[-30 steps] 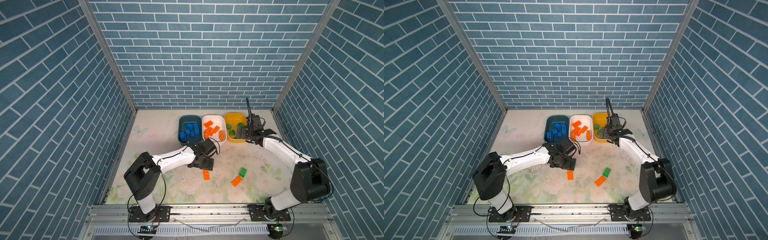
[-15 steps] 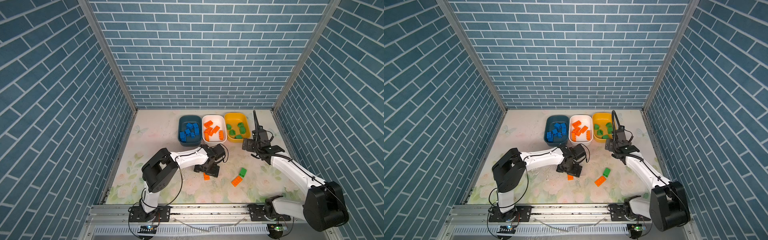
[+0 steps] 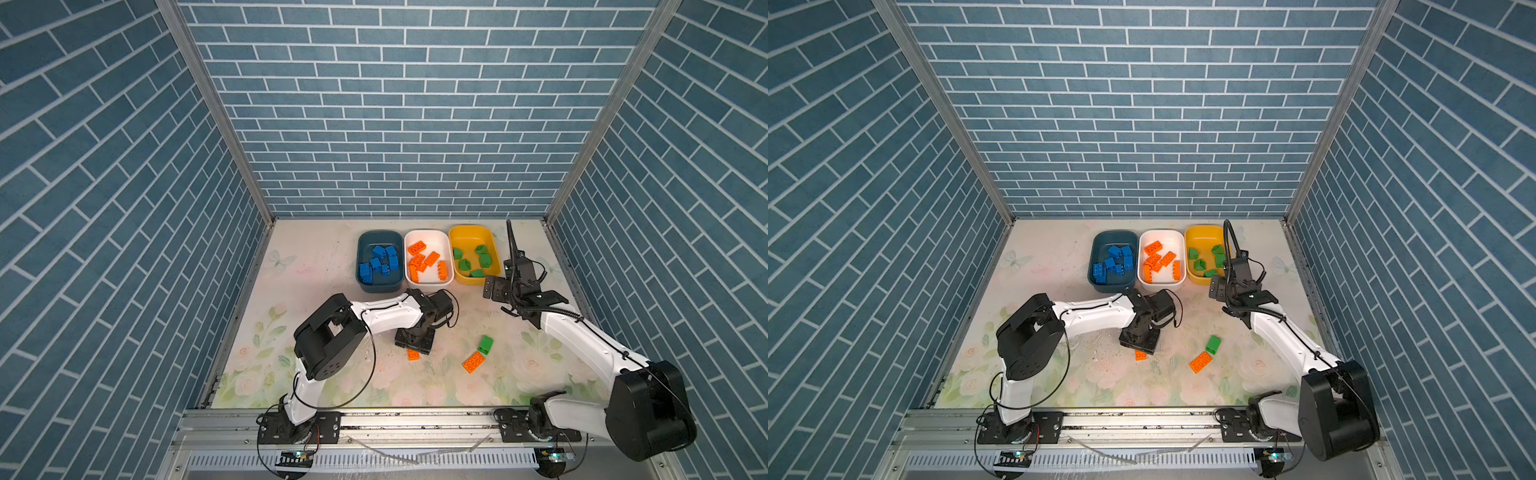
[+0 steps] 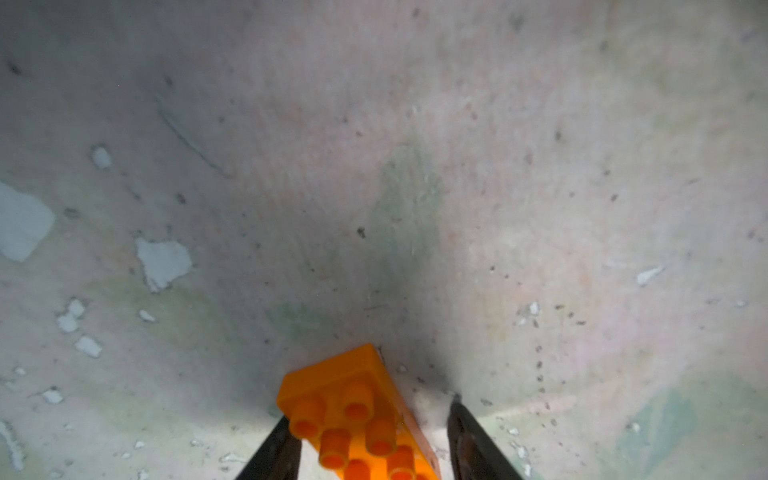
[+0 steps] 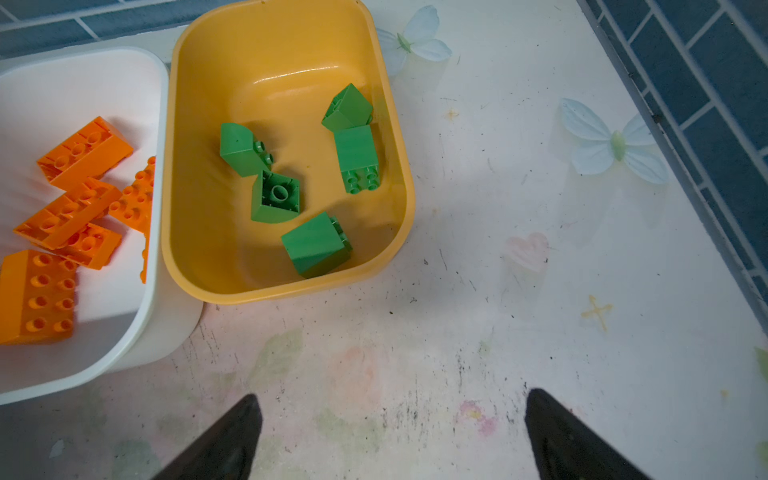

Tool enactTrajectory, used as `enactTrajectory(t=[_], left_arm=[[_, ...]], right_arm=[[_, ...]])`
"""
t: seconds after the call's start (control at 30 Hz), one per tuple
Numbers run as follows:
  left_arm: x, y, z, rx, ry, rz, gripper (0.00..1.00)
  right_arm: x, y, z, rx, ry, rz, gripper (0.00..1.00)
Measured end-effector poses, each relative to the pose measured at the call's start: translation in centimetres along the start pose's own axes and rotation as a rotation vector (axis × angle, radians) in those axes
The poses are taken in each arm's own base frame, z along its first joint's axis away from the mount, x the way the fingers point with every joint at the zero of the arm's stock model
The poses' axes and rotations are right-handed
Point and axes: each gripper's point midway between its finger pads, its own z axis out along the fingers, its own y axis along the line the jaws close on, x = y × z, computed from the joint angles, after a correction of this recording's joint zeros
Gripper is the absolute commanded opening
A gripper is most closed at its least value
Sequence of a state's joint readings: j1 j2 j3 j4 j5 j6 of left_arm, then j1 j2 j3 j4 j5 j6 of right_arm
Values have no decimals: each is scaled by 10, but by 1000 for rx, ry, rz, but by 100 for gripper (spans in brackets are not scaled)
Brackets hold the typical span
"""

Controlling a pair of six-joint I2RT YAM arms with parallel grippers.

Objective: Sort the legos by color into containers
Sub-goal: 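Lower the left gripper and grasp an orange brick while the right gripper rises, then carry the orange brick into the white tub while the right gripper lowers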

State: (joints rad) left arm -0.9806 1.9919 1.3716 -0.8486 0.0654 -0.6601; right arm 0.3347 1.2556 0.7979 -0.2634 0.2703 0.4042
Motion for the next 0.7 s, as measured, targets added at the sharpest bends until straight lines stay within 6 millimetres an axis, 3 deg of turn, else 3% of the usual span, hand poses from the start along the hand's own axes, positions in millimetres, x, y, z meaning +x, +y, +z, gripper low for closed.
enactTrajectory(t=[0.2,0.33,0.5,0.7], left_arm=[[-2,-1,0,4,-6,22,34],[-3,-1,-1,2,-13,30,26],[-10,0,-2,-7,-50,45,25],[-39,-8,-20,20,-173,53,25]], right_arm=[[-5,-9,-12,30,-38,27,99],[5,-17,-19,43,-31,25,99],[27,-24,-23,53,29,16,99],[46,-25,-27,32,81,12,99]])
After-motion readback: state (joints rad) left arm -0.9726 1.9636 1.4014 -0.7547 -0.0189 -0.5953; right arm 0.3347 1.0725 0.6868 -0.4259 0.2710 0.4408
